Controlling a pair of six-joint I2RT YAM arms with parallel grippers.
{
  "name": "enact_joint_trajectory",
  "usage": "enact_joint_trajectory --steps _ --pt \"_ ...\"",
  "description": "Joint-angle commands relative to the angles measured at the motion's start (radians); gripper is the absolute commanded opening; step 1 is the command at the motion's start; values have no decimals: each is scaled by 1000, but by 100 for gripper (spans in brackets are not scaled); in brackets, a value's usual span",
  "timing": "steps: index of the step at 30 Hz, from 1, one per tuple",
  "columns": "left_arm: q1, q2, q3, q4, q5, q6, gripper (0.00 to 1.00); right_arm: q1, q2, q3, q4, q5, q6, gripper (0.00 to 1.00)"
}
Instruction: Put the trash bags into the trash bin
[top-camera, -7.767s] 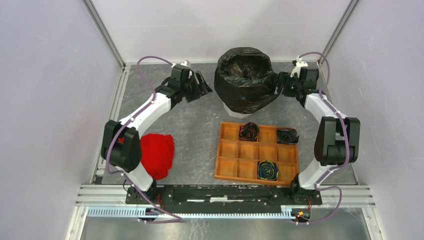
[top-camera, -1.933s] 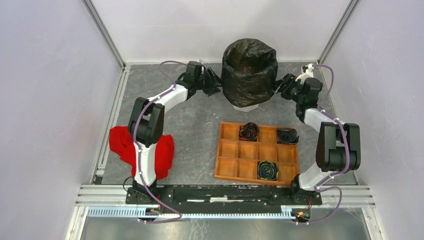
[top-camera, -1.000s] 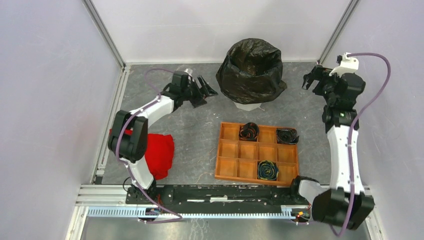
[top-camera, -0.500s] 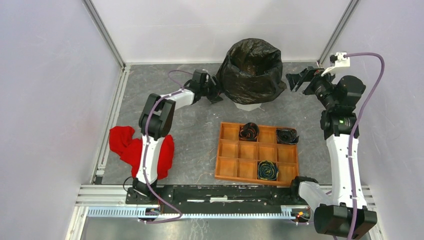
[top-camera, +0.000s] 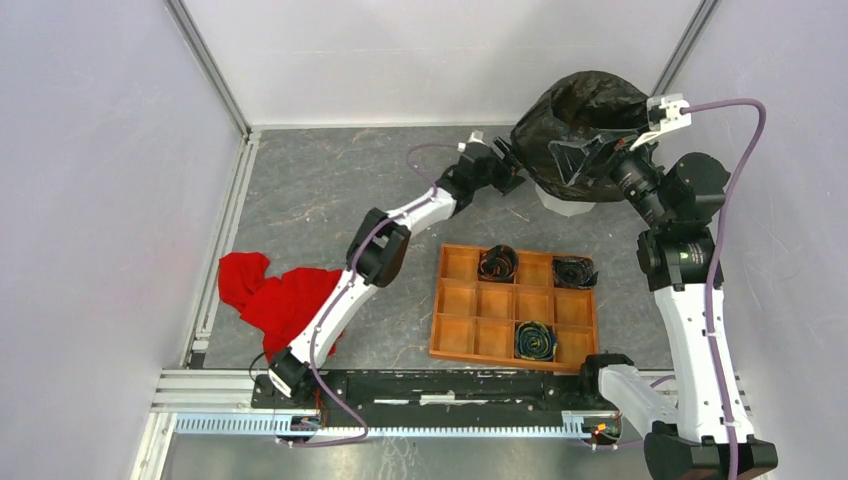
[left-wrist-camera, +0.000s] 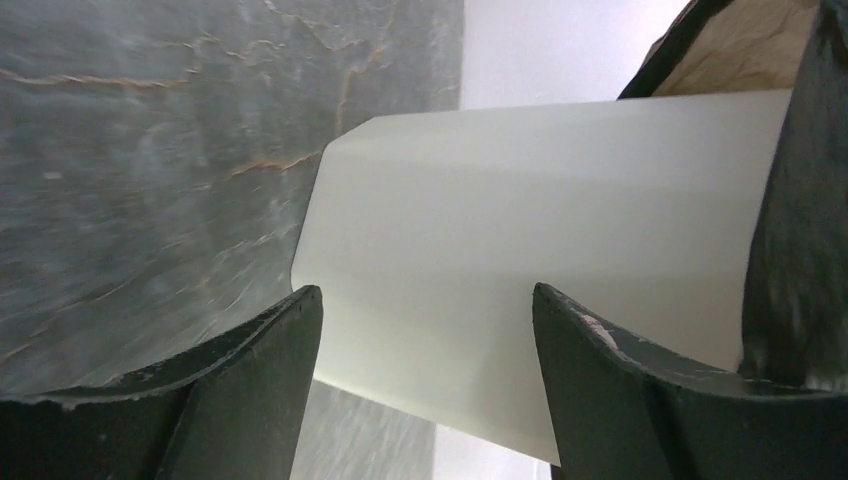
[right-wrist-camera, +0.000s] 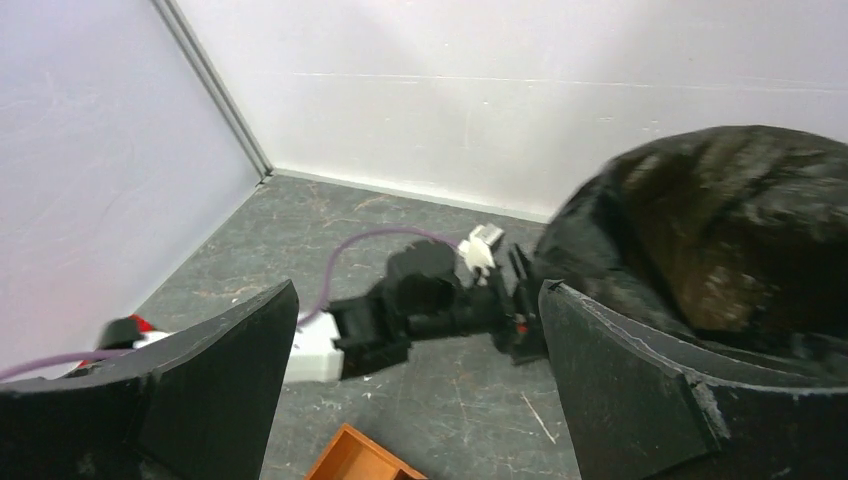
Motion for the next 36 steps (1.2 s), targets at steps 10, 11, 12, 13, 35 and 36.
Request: enact_joint_trajectory --steps 10,11,12,13,35,36 --pt "-41 -14 -20 262 -214 -115 86 31 -46 -20 -16 120 -62 98" --pt "-26 -86 -103 256 -180 -79 86 31 -51 -34 -20 134 -72 98" --pt "-11 -155 -195 253 -163 -46 87 31 -59 -52 -21 144 -78 98" --pt "3 -229 -273 251 -140 -16 88 31 -66 -78 -18 155 -86 98" --pt "206 -1706 -977 -635 -95 833 100 32 -221 -148 -148 -100 -166 98" --pt "207 -1754 -973 -658 -124 854 100 32 -233 -133 -147 -94 -161 98"
